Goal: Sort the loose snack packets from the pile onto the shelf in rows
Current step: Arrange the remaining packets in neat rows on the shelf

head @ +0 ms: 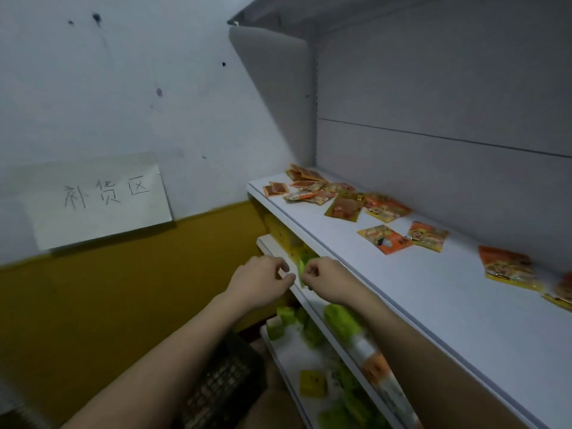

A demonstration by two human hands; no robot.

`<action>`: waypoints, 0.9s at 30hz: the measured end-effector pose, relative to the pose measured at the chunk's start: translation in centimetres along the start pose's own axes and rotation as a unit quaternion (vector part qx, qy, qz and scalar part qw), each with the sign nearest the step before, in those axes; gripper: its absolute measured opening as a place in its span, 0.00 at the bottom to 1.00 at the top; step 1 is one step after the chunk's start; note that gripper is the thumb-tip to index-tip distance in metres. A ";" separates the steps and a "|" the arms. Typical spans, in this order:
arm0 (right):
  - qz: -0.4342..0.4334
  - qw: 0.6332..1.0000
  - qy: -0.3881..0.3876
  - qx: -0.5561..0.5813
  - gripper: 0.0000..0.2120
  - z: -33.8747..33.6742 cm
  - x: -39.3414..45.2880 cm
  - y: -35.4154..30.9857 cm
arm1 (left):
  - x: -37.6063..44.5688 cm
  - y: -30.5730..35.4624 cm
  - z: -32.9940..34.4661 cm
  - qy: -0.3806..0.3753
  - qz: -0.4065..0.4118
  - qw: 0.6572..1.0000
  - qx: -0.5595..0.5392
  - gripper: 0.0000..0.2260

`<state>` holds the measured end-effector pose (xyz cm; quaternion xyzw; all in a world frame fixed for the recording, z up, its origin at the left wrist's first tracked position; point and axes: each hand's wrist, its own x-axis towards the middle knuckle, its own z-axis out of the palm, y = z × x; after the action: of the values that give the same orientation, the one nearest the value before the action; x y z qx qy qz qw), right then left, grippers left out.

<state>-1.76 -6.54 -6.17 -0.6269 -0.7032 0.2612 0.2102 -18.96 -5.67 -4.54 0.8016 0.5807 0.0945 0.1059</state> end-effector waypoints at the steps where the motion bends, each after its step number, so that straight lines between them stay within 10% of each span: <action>1: -0.003 1.000 0.001 0.003 0.10 -0.2 1.2 -0.1 | 1.2 -0.4 -0.2 -0.002 0.004 1.000 0.002 0.17; 16: 0.028 0.993 0.116 0.011 0.07 -1.2 22.7 2.5 | 22.0 -9.4 0.3 0.042 0.015 0.996 -0.076 0.11; 22: 0.042 0.960 0.211 -0.177 0.28 -1.4 31.3 4.6 | 32.4 -13.0 0.9 0.076 0.053 0.986 -0.140 0.14; 27: 0.076 0.945 0.097 -0.303 0.23 -2.6 36.6 3.4 | 40.0 -17.3 0.3 0.087 0.046 0.978 -0.186 0.16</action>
<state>-2.08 30.30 -7.48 -0.7352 -0.6754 -0.0110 0.0573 -22.30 37.60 -8.48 0.7824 0.5227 0.2749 0.1976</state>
